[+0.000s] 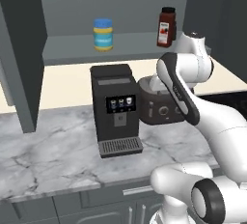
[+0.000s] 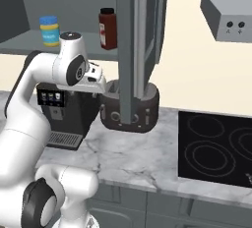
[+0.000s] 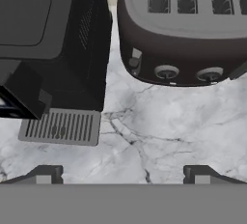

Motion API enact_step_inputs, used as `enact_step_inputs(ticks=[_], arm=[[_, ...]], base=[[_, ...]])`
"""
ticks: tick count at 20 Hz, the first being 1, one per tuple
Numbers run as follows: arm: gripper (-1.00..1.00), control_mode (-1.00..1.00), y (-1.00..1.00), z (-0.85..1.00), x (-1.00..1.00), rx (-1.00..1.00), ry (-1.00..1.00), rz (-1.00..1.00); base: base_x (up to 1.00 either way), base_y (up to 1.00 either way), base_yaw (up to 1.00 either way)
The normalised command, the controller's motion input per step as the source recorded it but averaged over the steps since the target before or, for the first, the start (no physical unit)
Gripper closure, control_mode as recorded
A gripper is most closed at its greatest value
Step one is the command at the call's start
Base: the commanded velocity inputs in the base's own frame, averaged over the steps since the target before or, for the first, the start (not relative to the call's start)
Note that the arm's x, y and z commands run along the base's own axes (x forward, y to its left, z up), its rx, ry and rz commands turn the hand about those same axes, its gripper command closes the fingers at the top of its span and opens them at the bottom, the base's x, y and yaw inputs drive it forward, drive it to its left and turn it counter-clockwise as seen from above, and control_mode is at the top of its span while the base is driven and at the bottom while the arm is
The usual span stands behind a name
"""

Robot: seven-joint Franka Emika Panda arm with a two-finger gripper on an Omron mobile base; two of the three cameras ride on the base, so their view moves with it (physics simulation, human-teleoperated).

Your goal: Collect the paprika, mayonnaise, and shaker from the cabinet and place them next to the stove.

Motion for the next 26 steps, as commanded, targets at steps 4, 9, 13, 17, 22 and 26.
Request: enact_step_inputs(ticks=[4,9,13,17,22,26], arm=[[-1.0,1.0,0.0,0.0,0.0,0.0,0.0,0.0],[-1.0,1.0,0.0,0.0,0.0,0.0,0.0,0.0],[-1.0,1.0,0.0,0.0,0.0,0.0,0.0,0.0],[-1.0,1.0,0.0,0.0,0.0,0.0,0.0,0.0],[-1.0,1.0,0.0,0.0,0.0,0.0,0.0,0.0],[-1.0,1.0,0.0,0.0,0.0,0.0,0.0,0.0]], base=[[0.45,-0.31,0.0],[0.01,-0.49,-0.03],[-0.09,-0.4,-0.08],[-0.02,-0.37,-0.12],[0.31,-0.15,-0.05],[0.59,-0.03,0.0]])
